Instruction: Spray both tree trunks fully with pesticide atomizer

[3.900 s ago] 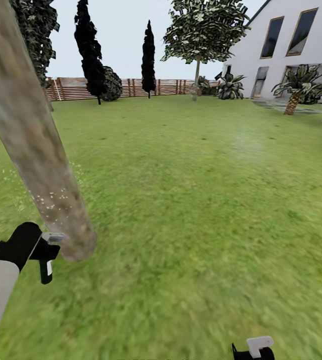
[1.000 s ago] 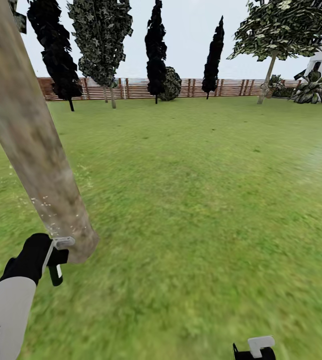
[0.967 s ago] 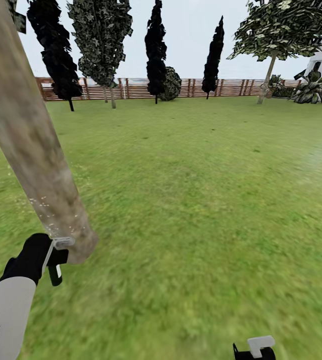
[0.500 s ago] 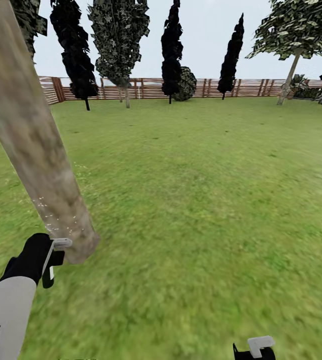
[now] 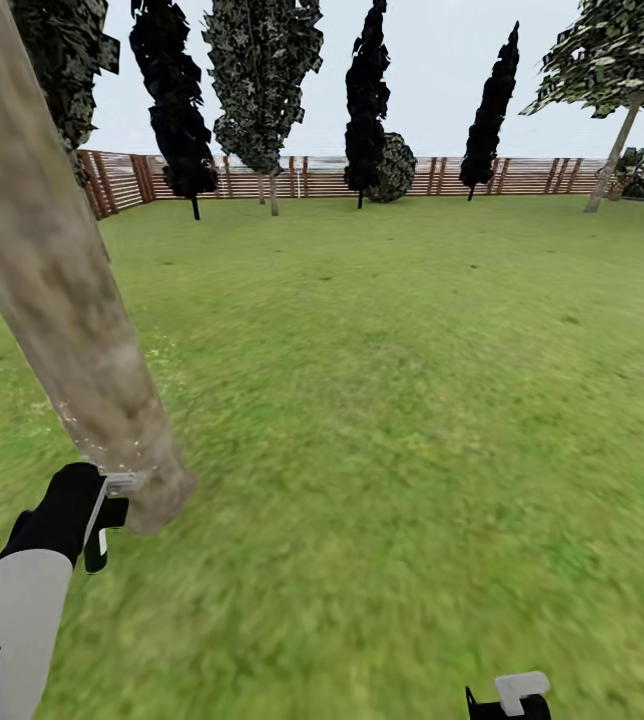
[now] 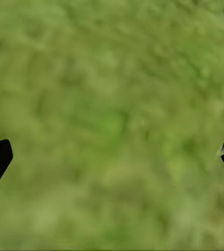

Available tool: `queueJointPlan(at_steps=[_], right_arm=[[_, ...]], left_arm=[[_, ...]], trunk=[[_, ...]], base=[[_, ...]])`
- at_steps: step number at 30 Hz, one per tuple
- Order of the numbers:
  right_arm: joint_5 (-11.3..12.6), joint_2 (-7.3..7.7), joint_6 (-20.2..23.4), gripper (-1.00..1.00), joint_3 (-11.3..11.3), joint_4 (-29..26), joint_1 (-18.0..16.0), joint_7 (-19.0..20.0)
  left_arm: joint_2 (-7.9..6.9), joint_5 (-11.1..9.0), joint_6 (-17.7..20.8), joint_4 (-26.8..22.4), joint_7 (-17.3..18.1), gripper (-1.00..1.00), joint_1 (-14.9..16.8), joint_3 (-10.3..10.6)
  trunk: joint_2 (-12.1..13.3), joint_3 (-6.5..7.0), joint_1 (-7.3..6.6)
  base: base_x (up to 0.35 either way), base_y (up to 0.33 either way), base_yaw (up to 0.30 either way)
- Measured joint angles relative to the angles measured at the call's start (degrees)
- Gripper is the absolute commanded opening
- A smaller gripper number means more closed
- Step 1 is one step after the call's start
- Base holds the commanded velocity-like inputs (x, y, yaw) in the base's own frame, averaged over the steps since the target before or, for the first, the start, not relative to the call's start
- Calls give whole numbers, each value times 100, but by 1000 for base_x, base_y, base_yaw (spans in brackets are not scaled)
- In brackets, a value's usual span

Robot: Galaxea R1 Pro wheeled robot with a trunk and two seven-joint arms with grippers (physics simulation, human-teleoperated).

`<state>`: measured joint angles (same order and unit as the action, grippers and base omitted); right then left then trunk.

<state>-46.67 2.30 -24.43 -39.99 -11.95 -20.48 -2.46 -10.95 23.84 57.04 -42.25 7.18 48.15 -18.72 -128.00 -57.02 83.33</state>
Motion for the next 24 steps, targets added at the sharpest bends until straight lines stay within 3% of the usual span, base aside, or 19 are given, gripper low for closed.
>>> queueJointPlan(at_steps=[5, 19, 24], right_arm=[[0, -2, 0, 100, 0, 0, 0, -5], [0, -2, 0, 100, 0, 0, 0, -8], [0, 15, 0, 100, -5, -7, 0, -14]], left_arm=[[22, -12, 3, 5, -5, -100, -3, 8], [-24, -9, 10, -2, -6, -100, 7, 0], [25, -24, 10, -2, -6, -100, 2, 6]], trunk=[[0, 0, 0], [0, 0, 0], [0, 0, 0]], base=[[135, -245, 32], [112, -259, 260], [216, -92, 6]])
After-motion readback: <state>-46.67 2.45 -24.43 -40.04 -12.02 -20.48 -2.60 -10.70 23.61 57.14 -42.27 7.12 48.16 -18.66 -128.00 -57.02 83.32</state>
